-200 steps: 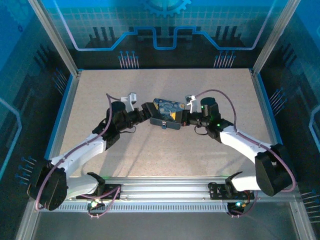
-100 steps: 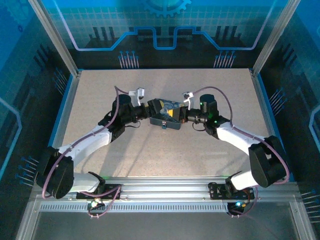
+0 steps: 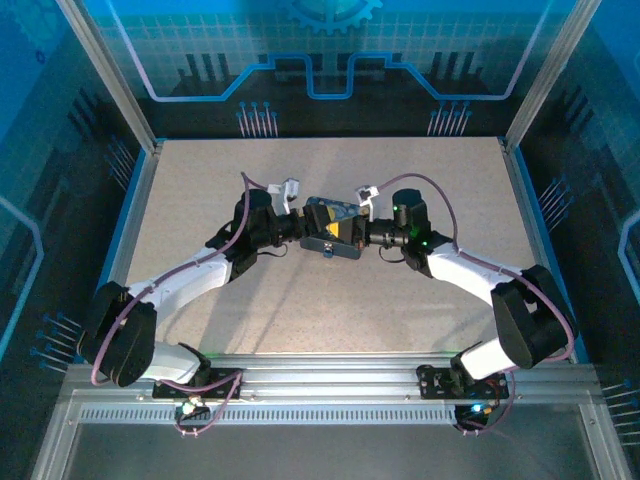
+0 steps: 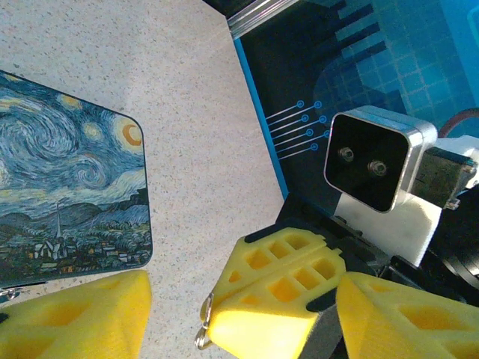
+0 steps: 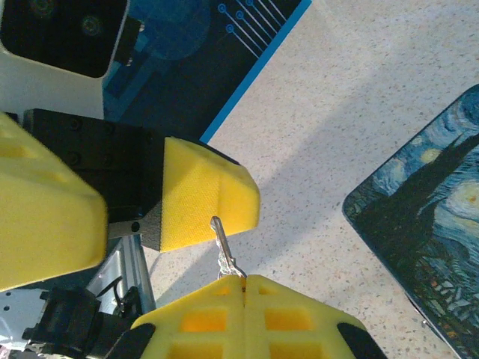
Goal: Unlock the padlock with the key
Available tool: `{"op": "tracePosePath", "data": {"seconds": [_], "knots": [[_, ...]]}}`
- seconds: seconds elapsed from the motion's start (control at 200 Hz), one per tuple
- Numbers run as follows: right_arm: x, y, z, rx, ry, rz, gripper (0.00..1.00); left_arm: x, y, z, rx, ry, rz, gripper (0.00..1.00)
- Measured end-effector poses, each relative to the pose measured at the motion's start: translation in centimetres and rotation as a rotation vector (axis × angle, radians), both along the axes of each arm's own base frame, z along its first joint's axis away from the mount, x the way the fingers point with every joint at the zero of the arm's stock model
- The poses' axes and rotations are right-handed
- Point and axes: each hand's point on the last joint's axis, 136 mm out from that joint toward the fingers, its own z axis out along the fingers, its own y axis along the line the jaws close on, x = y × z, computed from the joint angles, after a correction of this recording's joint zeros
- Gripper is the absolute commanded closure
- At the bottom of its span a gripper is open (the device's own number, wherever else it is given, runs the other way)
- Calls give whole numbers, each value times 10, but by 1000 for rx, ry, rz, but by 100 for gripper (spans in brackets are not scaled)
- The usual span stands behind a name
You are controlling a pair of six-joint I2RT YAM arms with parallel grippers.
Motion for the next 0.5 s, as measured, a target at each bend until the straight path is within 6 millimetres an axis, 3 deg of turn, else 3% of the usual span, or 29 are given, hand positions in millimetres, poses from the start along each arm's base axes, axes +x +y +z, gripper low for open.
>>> {"op": "tracePosePath", "data": {"seconds": [0.15,0.435,0.5], "knots": [[-6,6,3,11,-4,27,100,0,0,-1,4,-2,-1,49],[-8,9,8,36,-1,40,100,2,1,0,12,-10,6,100],[-8,9,10,46,3,41,99,4,3,-1,22,-17,13,100]]}}
